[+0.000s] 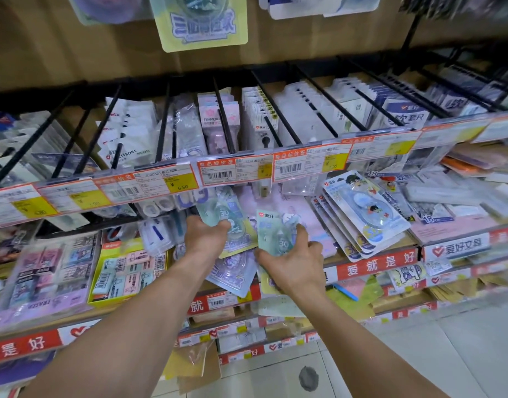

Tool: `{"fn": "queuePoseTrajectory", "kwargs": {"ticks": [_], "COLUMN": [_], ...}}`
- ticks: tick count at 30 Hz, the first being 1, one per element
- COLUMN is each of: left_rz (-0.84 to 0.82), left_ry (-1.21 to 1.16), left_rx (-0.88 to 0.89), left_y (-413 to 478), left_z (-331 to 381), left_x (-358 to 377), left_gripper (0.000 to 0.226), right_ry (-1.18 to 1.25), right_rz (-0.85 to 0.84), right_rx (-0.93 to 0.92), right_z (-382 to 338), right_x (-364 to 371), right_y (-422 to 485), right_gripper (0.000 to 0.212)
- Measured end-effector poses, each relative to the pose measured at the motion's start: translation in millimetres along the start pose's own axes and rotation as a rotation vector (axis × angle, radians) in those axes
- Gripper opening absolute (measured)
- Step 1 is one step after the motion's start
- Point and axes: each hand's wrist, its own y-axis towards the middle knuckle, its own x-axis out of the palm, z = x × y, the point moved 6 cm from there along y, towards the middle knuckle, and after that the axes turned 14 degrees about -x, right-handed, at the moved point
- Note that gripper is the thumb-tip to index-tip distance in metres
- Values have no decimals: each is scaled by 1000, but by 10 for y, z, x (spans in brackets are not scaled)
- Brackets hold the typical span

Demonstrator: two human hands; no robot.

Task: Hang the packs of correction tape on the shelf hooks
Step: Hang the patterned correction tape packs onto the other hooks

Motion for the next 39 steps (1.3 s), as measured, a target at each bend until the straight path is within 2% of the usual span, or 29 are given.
{"fn": "queuePoseTrajectory", "kwargs": {"ticks": [5,9,13,19,22,26,31,35,39], "left_rz": [-16,-60,-92,-90,-91,-119,-102,-134,-216], "left_ry": [-66,-176,-225,-156,-147,-86,136,161,136], "left_rx": [-54,-80,-46,-3,42,24,12,24,60], "left_y": [-185,-311,-405,-461,-561,-719,-904,-1123,-1336], "left_z": [-6,39,21,44,86,-59,-307,-366,-380], "left_x": [20,79,177,111,-14,-129,-197,-246,-326], "left_gripper": [50,19,12,21,8,26,35,32,28], "right_ry": [228,329,393,279,184,85,-21,-47,-39], "right_rz": [-41,-46,-3,31,27,48,95,124,197], "right_rx": [12,29,45,39,20,-30,-69,-54,-98], "right_z": [-108,-148,-172,-102,-32,-55,-135,-124,-186], "right_x": [169,351,375,137,31,-125,-334,-477,-658], "right_y": [-499,-757,-627,-485,-512,-526,-568,-702,-891], "right_gripper": [102,99,101,102,107,124,136,132,116]}}
